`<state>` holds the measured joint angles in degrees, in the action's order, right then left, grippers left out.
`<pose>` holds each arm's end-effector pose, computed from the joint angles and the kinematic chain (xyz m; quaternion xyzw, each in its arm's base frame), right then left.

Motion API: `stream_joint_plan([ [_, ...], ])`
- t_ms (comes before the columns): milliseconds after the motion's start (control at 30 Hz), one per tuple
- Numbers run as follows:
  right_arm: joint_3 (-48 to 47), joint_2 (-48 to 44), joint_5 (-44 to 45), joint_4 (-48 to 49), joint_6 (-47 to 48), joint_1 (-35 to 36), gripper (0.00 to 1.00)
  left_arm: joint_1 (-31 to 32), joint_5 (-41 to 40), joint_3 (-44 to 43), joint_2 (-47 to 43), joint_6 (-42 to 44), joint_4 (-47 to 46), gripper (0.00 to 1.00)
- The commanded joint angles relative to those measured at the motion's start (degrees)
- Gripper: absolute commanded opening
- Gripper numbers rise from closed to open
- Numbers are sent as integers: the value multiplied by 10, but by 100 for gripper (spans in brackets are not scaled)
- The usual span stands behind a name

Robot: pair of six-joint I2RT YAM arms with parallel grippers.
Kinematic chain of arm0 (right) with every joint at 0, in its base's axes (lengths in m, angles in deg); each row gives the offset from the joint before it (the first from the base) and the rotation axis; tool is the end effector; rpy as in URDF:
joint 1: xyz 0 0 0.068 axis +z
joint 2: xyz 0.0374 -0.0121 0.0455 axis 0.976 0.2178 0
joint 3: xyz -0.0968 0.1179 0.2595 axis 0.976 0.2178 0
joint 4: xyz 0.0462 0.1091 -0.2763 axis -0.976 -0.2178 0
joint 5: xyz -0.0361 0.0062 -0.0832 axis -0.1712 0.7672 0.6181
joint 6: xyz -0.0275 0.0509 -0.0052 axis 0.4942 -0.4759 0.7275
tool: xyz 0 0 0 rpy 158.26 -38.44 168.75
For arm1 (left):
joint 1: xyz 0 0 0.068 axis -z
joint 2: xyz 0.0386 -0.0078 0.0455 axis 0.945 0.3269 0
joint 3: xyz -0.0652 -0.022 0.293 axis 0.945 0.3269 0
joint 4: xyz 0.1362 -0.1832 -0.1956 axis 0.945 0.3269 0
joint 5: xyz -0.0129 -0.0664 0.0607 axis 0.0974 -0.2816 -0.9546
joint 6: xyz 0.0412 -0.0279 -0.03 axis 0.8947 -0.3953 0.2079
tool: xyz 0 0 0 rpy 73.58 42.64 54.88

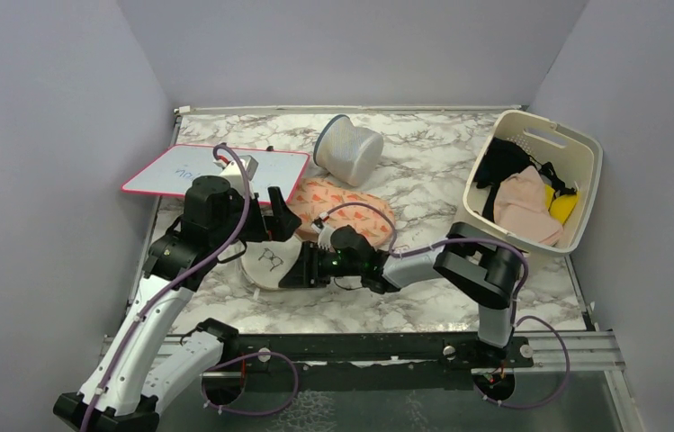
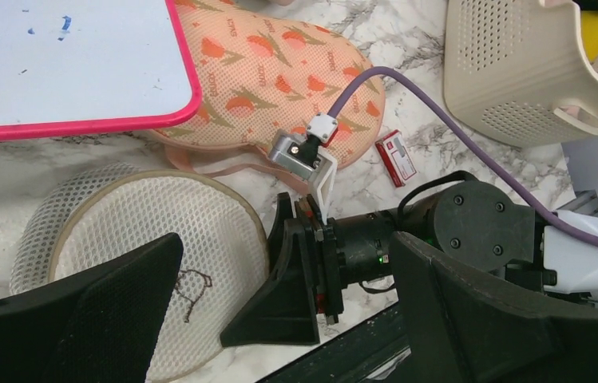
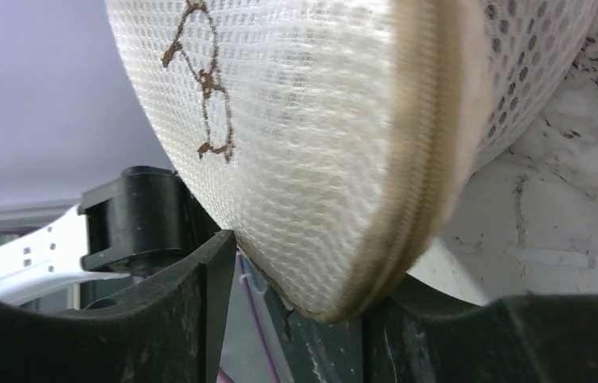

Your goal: Unzip the laundry bag and remove the bra

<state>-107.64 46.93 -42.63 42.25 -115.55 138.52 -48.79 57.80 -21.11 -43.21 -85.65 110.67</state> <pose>0.1867 0.3682 0.1227 -0.0677 0.8337 0.5375 0.1067 0.1726 -0.0796 0.3825 0.0177 0.8584 -0.2915 0.4217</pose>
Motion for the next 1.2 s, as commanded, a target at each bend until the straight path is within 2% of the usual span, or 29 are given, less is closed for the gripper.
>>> stream_joint_plan([
  [0,23,-14,-26,47,12,-18,41,-3,34,-5,-11,7,-18,99],
  [67,47,-28,-47,55,17,-37,28,-3,43,-7,-12,24,-19,99],
  [167,88,-63,-106,70,36,-80,15,-4,79,4,-17,55,-41,99],
  [233,101,-94,-162,38,64,-115,7,-3,110,15,-17,73,-64,99],
  [333,92,-142,-257,-90,162,-167,6,-3,153,24,-7,110,-90,99],
  [467,26,-198,-258,-410,343,-186,5,2,198,35,7,165,-124,99],
  [533,19,-216,-261,-469,390,-193,4,22,216,62,0,183,-169,99],
  [633,28,-239,-284,-506,419,-219,5,99,187,111,-15,221,-240,99],
  [733,41,-262,-325,-513,433,-246,4,171,142,137,-17,296,-268,99],
  [867,42,-283,-361,-539,444,-269,5,246,120,181,-38,470,-265,99],
  [1000,45,-301,-357,-559,443,-278,5,316,120,248,-83,655,-251,92],
  [1133,49,-297,-377,-564,442,-280,5,374,41,278,-101,711,-251,95],
  [1167,48,-295,-382,-565,442,-281,5,388,15,286,-102,723,-251,99],
])
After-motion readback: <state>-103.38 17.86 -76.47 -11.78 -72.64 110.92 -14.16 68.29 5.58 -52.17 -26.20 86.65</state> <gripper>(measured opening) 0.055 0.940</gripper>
